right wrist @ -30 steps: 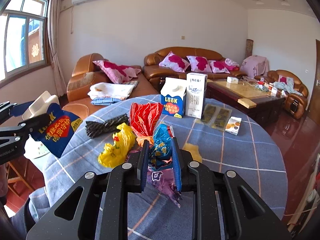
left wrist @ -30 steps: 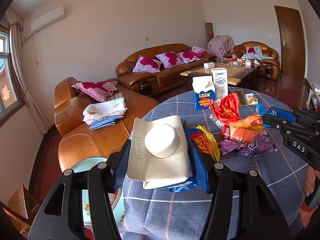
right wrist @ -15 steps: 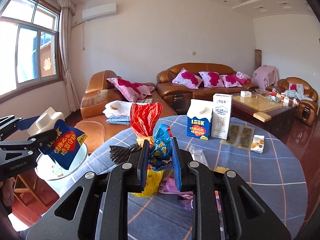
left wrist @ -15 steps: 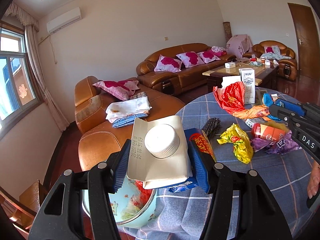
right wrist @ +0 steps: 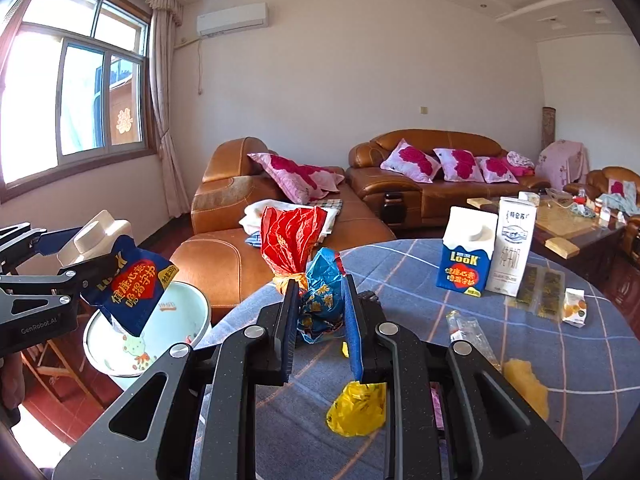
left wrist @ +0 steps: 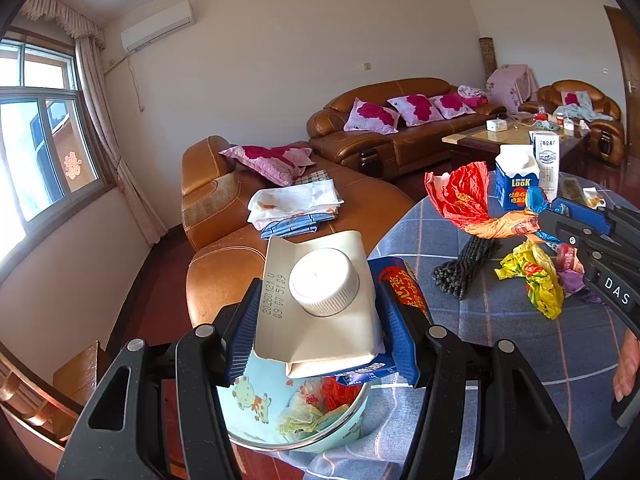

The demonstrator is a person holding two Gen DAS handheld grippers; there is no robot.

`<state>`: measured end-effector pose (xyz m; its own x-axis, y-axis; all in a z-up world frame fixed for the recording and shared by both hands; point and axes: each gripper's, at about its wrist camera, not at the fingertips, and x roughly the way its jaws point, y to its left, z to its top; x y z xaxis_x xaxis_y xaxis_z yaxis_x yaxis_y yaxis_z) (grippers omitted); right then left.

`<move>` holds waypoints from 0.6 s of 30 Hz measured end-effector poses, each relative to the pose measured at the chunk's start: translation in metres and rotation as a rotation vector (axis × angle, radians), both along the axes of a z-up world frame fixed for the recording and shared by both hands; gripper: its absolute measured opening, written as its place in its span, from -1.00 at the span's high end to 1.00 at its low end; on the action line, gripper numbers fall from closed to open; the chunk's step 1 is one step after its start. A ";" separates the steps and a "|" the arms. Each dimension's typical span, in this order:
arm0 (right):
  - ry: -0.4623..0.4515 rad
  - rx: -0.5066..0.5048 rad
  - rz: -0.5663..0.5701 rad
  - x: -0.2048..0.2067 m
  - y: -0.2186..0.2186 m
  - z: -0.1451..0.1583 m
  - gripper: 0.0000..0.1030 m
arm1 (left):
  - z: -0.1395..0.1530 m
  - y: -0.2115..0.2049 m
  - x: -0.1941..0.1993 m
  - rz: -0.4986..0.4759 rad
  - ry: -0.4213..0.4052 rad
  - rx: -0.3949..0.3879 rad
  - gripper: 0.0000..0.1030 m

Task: Collect trash
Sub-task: 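Carry the white tray with left tool while right tool carries red bag over bucket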

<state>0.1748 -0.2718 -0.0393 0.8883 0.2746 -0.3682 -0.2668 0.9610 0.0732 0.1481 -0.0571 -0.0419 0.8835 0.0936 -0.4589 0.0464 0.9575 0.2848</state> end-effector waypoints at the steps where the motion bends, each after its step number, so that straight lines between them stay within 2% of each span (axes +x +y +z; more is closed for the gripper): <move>1: -0.001 -0.006 0.007 0.003 0.003 0.000 0.57 | -0.001 0.003 0.000 0.006 0.002 0.001 -0.10; 18: -0.018 -0.052 0.142 0.026 0.063 -0.005 0.57 | -0.007 0.046 0.004 0.111 0.017 0.030 -0.10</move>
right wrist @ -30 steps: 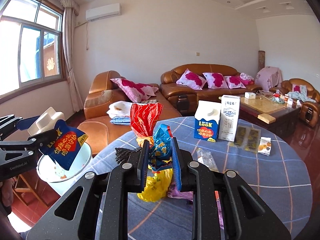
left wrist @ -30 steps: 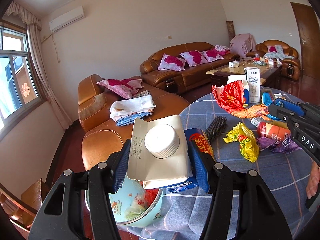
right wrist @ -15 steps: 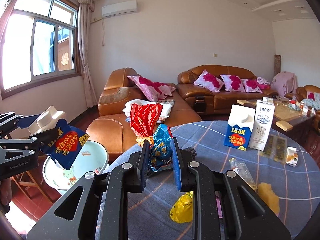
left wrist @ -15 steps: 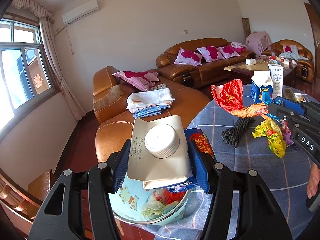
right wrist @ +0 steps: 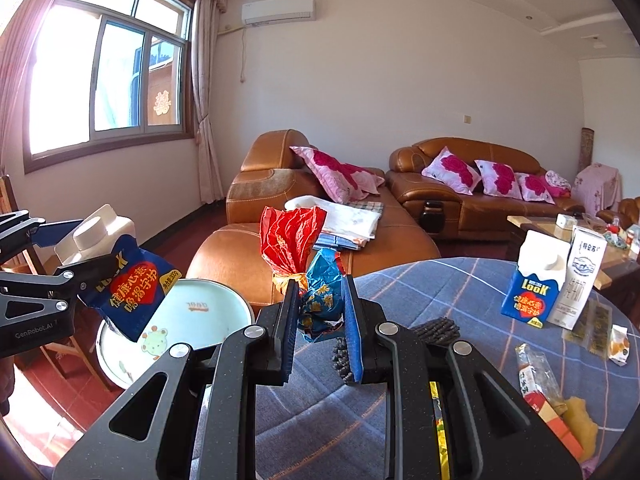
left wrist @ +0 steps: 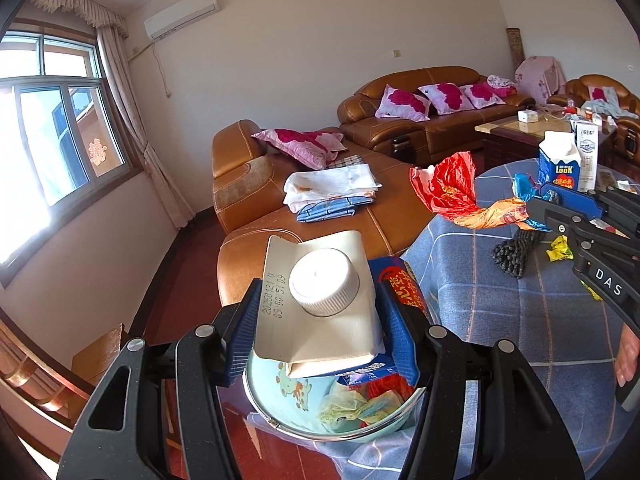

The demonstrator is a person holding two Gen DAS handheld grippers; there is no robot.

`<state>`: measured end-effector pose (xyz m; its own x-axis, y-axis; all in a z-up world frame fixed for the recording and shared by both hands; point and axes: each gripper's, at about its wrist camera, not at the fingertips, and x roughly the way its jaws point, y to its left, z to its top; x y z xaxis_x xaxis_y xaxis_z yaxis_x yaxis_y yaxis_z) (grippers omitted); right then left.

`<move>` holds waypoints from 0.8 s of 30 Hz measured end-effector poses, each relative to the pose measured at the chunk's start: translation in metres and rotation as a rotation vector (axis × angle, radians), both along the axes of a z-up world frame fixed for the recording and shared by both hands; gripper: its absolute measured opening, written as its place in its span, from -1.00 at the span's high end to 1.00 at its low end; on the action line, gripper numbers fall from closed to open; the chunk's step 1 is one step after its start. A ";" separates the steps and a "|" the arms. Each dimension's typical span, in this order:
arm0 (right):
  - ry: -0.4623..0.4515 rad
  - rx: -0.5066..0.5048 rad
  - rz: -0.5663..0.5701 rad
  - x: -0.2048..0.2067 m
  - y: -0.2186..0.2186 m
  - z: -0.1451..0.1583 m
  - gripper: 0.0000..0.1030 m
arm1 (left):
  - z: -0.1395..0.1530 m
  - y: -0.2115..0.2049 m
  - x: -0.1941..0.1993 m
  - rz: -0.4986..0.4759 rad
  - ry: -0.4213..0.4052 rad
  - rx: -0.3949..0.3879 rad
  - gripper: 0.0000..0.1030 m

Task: Collect trash
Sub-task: 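Carry the white tray with left tool while right tool carries red bag over bucket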

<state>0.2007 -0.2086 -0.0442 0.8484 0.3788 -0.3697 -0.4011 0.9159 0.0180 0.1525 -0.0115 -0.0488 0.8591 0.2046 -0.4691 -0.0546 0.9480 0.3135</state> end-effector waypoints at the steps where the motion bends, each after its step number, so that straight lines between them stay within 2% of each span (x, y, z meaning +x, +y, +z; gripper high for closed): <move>1: -0.001 -0.001 0.006 0.001 0.003 0.000 0.57 | 0.000 0.002 0.000 0.004 0.001 0.002 -0.10; 24: -0.017 -0.055 0.128 0.010 0.042 -0.008 0.57 | -0.007 0.023 0.001 0.093 0.027 0.041 -0.10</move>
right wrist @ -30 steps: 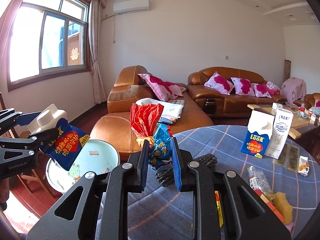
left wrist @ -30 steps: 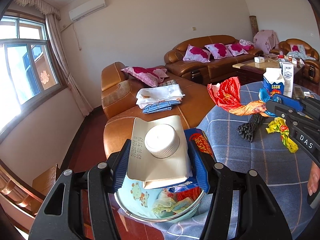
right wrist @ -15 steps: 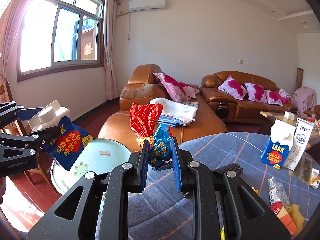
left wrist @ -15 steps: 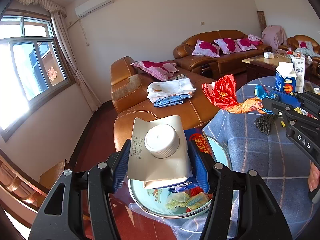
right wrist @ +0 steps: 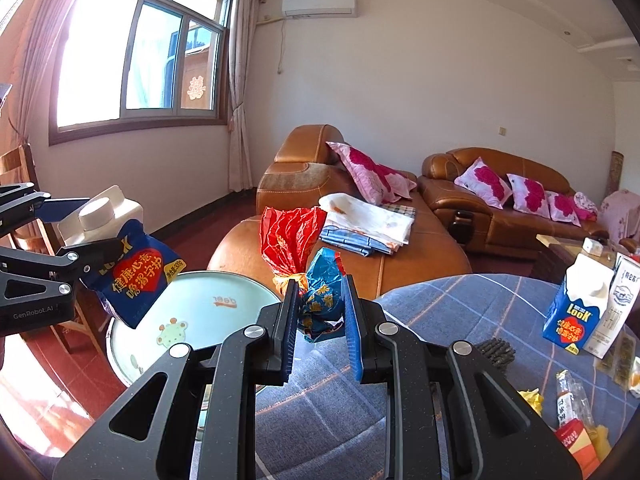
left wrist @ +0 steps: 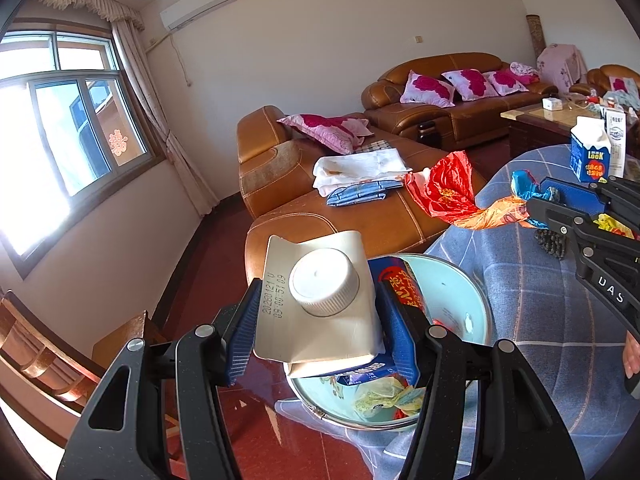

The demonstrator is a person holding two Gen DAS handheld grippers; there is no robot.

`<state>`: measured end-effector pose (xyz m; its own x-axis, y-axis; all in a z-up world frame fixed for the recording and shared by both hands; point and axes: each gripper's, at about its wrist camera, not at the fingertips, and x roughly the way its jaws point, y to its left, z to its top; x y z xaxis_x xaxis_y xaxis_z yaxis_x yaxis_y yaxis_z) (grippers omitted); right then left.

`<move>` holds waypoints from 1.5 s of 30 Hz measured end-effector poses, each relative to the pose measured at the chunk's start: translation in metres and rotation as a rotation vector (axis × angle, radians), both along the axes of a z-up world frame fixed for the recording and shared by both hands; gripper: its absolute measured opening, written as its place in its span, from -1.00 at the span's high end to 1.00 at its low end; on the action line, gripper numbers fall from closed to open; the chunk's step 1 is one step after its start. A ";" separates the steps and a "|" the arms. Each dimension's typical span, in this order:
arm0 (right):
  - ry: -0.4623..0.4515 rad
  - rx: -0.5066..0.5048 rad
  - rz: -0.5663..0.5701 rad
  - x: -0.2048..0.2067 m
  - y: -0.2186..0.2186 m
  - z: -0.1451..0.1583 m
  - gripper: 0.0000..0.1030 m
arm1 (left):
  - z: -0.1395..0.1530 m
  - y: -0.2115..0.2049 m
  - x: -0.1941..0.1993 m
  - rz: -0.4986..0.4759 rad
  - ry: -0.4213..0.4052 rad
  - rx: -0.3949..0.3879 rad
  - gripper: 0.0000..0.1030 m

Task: Collect trash
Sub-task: 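Carry the white tray with left tool while right tool carries red bag over bucket, then open left tool over bucket while right tool releases red bag and wrapper into it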

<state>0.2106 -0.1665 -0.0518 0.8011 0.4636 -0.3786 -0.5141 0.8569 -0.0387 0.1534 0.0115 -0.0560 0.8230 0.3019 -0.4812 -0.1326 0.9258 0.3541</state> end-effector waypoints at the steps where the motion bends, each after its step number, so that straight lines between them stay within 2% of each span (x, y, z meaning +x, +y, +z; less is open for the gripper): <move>1: -0.001 -0.004 0.006 0.000 0.002 0.000 0.57 | -0.001 0.001 0.000 0.003 0.002 0.001 -0.10; 23: -0.005 -0.052 0.075 0.001 0.018 -0.001 0.57 | -0.005 0.009 0.005 0.032 0.035 0.022 -0.10; 40: 0.009 -0.086 0.109 0.000 0.028 -0.003 0.53 | -0.014 0.012 0.012 0.020 0.057 -0.003 -0.12; 41: 0.014 -0.090 0.112 0.000 0.029 -0.003 0.51 | -0.015 0.012 0.013 0.021 0.058 -0.003 -0.14; 44: 0.018 -0.086 0.106 0.001 0.028 -0.004 0.39 | -0.016 0.014 0.015 0.030 0.047 -0.001 -0.60; 45: 0.019 -0.084 0.102 0.002 0.027 -0.004 0.35 | -0.016 0.015 0.014 0.030 0.047 -0.003 -0.60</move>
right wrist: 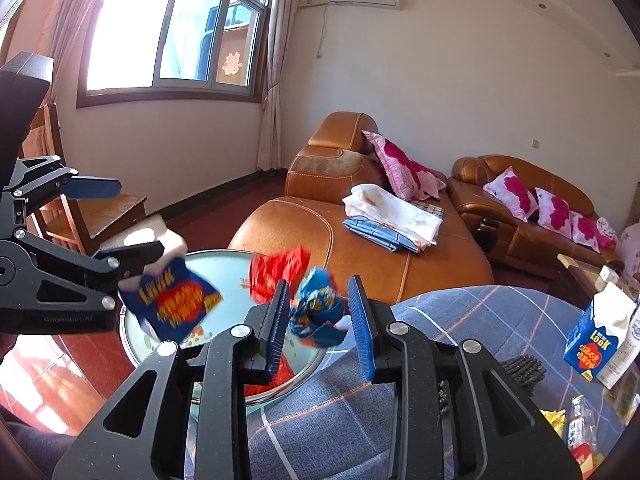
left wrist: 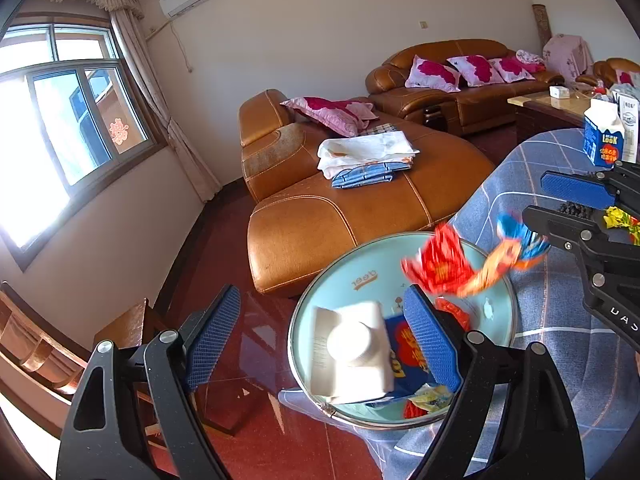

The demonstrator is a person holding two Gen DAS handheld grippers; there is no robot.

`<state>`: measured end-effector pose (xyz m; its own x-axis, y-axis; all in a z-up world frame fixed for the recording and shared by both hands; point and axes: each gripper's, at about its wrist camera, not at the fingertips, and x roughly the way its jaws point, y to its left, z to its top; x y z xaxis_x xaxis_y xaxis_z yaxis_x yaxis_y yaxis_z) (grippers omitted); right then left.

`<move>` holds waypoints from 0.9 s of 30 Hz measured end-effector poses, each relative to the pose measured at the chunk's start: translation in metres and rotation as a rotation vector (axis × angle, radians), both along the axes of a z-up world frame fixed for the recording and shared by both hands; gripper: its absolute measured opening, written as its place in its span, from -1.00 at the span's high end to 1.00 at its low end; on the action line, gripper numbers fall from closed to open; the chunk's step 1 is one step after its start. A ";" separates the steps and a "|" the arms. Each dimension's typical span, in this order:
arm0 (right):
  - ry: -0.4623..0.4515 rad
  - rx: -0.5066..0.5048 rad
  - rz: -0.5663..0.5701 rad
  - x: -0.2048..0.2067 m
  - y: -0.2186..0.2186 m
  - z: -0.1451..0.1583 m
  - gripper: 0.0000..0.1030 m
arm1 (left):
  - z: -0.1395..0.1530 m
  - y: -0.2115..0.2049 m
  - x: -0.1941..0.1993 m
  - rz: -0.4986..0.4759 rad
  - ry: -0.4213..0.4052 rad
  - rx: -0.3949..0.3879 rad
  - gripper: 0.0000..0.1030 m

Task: Collect trash
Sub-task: 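Open left tool over bucket while right tool releases red bag and wrapper into it, then move both open tools back over the table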

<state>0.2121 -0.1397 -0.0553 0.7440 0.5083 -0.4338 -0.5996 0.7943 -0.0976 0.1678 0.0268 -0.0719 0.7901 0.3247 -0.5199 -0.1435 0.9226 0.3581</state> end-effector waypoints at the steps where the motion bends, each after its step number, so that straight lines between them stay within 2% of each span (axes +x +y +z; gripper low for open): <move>1: 0.000 0.002 -0.003 0.000 0.000 0.000 0.31 | -0.001 0.000 0.000 -0.001 0.004 0.003 -0.60; 21: -0.025 -0.008 -0.044 -0.007 0.003 0.000 0.17 | -0.006 0.003 -0.001 -0.003 0.016 -0.001 -0.60; 27: -0.033 0.001 -0.112 -0.009 -0.008 0.001 0.08 | -0.004 -0.010 -0.005 -0.036 0.016 0.002 -0.60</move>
